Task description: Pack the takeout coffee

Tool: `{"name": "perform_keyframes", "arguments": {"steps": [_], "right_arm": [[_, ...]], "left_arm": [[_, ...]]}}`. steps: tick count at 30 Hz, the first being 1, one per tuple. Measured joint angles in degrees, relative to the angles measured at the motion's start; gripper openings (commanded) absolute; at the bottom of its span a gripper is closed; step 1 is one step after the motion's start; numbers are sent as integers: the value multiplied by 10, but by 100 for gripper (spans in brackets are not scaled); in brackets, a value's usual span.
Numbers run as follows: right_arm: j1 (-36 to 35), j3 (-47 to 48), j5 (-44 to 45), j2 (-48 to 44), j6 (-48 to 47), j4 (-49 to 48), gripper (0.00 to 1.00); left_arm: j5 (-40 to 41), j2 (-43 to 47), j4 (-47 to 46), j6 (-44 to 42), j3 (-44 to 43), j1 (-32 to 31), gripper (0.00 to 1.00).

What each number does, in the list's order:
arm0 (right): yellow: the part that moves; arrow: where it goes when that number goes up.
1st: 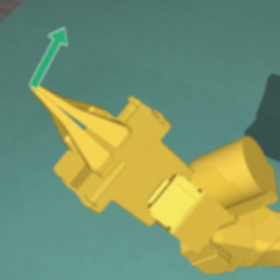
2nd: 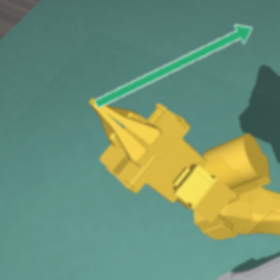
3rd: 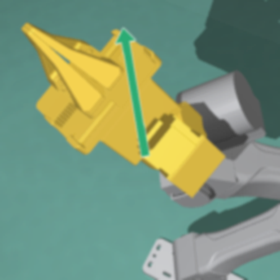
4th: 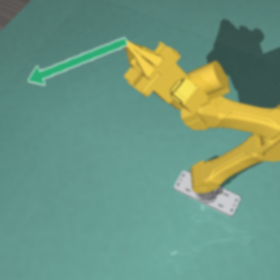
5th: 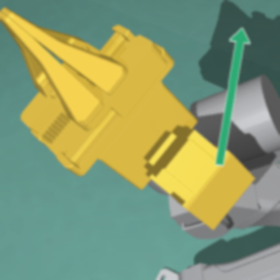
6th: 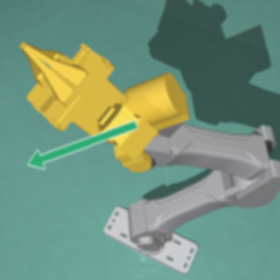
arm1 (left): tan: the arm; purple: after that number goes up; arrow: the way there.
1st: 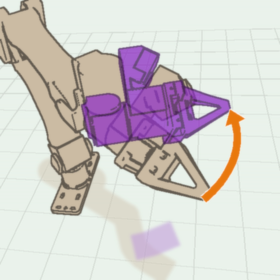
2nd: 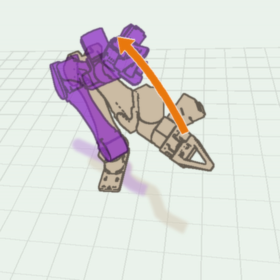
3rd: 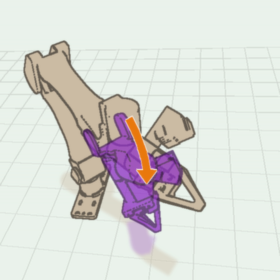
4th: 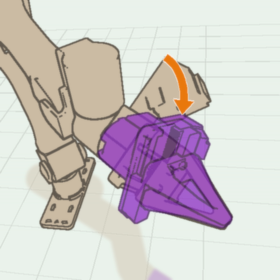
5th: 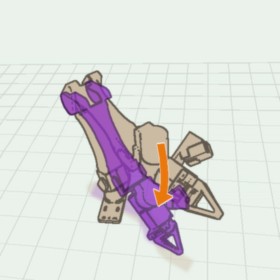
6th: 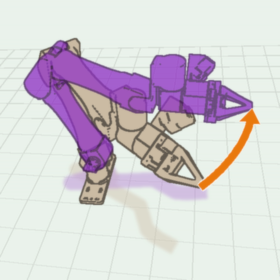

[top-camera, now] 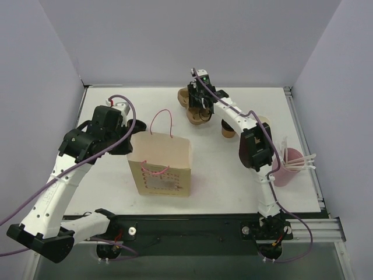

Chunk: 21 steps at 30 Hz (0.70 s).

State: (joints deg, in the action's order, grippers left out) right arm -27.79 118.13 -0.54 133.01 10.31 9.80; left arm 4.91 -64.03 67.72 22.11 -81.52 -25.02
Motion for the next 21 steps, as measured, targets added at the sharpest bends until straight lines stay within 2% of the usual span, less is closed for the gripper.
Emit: {"name": "perform_keyframes", "arguments": {"steps": [4, 10, 21], "right_arm": [[7, -28, 0, -28, 1, -6, 33], [4, -73, 9, -34, 4, -1, 34], [-16, -78, 38, -34, -10, 6, 41]], "left_arm": [[-6, -1, -9, 1, 0, 0, 0], [-8, -3, -11, 2, 0, 0, 0], [-9, -5, -11, 2, 0, 0, 1]]}}
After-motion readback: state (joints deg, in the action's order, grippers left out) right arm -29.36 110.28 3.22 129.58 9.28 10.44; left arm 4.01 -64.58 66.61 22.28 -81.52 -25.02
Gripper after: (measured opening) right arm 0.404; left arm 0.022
